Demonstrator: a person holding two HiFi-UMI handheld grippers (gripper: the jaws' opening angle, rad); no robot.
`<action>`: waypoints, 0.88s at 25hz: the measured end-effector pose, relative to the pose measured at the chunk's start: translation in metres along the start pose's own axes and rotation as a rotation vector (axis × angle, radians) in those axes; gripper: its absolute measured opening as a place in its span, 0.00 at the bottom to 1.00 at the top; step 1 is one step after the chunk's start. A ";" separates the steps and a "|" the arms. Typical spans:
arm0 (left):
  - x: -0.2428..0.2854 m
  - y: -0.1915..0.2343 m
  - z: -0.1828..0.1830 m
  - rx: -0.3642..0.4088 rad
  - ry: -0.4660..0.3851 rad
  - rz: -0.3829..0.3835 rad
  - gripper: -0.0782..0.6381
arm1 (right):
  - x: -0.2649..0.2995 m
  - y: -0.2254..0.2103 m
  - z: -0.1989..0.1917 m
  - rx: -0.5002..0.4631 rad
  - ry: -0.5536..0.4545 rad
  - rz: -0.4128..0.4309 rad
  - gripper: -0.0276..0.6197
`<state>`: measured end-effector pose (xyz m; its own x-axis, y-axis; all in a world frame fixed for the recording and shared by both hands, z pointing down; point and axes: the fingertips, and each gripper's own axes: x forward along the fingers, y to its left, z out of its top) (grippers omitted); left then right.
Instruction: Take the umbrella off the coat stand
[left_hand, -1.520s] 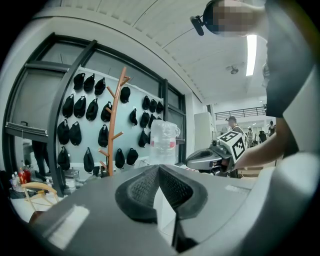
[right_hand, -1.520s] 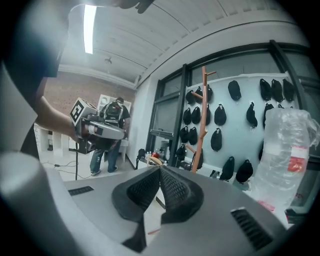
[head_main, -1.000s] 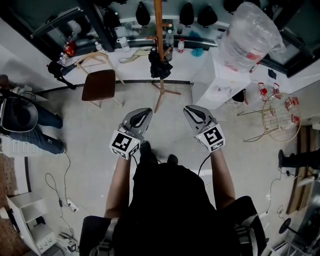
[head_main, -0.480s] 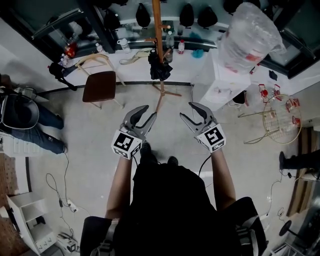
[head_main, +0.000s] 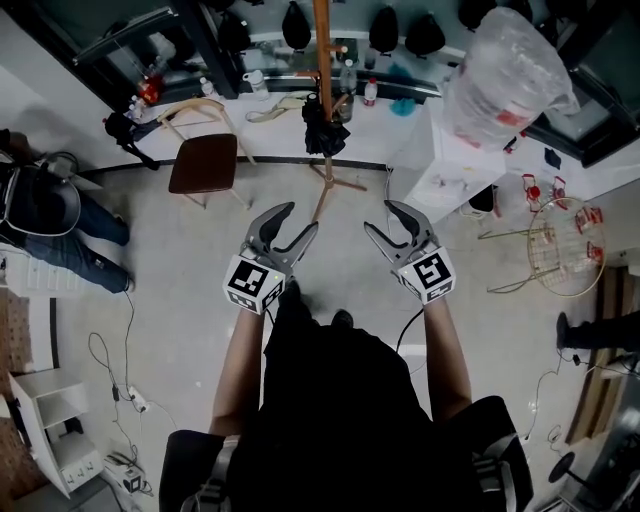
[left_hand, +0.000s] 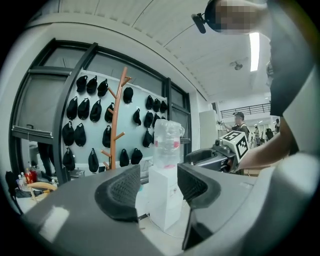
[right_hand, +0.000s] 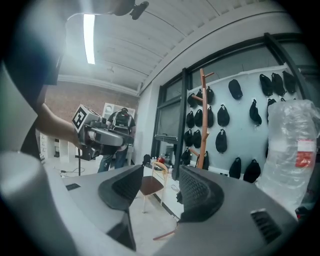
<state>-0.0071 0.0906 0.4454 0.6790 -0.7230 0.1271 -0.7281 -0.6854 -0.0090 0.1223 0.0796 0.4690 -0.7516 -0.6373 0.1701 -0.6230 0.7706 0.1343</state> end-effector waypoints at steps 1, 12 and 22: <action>-0.001 -0.001 0.000 -0.002 -0.001 0.004 0.43 | -0.002 0.001 0.000 0.000 0.000 0.002 0.41; -0.009 -0.002 0.000 -0.016 -0.011 0.029 0.43 | -0.006 -0.002 -0.001 -0.013 0.002 0.005 0.40; 0.000 0.031 -0.008 -0.032 -0.017 0.004 0.43 | 0.020 -0.013 -0.007 -0.008 0.023 -0.021 0.40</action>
<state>-0.0302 0.0700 0.4534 0.6775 -0.7272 0.1102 -0.7332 -0.6797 0.0225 0.1165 0.0569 0.4773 -0.7330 -0.6532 0.1898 -0.6370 0.7570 0.1455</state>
